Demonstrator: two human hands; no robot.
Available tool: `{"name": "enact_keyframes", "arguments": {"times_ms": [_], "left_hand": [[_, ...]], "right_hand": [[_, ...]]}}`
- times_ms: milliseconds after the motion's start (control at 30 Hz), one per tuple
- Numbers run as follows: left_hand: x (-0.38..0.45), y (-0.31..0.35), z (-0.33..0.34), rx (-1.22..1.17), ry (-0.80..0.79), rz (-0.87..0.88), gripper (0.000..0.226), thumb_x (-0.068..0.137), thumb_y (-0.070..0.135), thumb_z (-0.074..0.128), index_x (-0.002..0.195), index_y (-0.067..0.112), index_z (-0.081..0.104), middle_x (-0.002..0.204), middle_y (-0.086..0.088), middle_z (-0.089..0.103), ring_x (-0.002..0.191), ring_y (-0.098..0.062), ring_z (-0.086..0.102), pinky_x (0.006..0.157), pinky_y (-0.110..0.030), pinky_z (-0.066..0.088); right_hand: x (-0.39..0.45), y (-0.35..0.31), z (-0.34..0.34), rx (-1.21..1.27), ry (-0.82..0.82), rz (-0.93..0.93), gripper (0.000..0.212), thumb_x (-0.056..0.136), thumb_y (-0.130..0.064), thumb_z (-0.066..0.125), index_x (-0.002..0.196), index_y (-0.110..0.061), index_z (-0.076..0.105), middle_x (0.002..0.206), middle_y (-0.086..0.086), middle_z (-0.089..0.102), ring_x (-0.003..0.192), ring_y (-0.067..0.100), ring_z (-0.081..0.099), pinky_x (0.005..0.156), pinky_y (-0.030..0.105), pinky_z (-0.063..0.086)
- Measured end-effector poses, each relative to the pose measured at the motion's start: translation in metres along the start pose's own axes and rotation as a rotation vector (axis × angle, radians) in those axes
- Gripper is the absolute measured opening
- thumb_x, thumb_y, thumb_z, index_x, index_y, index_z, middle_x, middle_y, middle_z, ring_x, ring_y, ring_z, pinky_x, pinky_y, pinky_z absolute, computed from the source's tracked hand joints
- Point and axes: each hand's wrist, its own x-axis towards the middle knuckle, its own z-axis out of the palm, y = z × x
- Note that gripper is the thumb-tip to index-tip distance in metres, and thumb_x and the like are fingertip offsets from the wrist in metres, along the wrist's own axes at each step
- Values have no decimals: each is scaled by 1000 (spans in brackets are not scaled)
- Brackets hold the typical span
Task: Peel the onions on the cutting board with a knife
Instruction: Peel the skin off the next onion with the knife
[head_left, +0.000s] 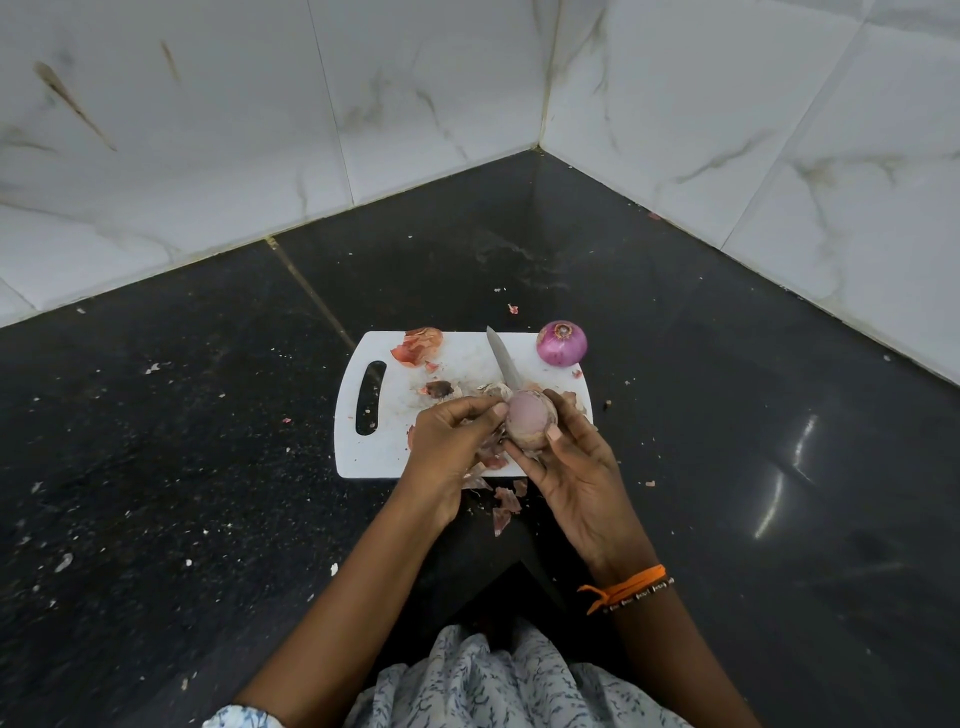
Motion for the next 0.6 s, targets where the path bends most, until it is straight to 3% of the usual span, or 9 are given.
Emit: {"name": "enact_keyframes", "arguments": {"times_ms": [133, 267, 333, 467, 600], "left_hand": [[-2, 1, 1, -3, -34, -3, 11, 85, 16, 67, 86, 6, 70, 52, 2, 61, 50, -13, 58, 70, -39, 54], [-5, 2, 5, 29, -33, 36, 29, 67, 26, 78, 85, 5, 68, 70, -9, 68, 66, -26, 62, 70, -43, 53], [-4, 2, 4, 13, -23, 32, 17, 74, 19, 76, 80, 7, 66, 67, -10, 66, 63, -27, 61, 65, -40, 53], [0, 0, 1, -29, -23, 6, 12, 84, 14, 66, 74, 7, 65, 43, 0, 50, 38, -10, 48, 52, -28, 52], [-1, -2, 0, -15, -13, 0, 9, 90, 7, 60, 88, 7, 68, 57, -3, 61, 50, -12, 58, 60, -33, 57]], "right_hand": [[1, -1, 1, 3, 6, 5, 33, 85, -2, 51, 115, -9, 61, 119, 13, 66, 108, 27, 65, 78, 36, 57], [0, 2, 3, -29, 3, 11, 40, 85, -3, 52, 125, -5, 53, 123, 15, 63, 111, 28, 63, 79, 36, 57], [0, 2, 3, -37, 2, 14, 43, 86, -3, 51, 129, -3, 50, 124, 14, 63, 113, 27, 62, 80, 36, 56], [0, 3, 3, -11, 4, 15, 36, 86, -4, 51, 121, -8, 56, 119, 10, 67, 109, 25, 65, 78, 35, 57], [1, 3, 3, -7, 19, 16, 34, 85, -4, 52, 118, -7, 58, 119, 12, 66, 108, 26, 65, 77, 36, 58]]}}
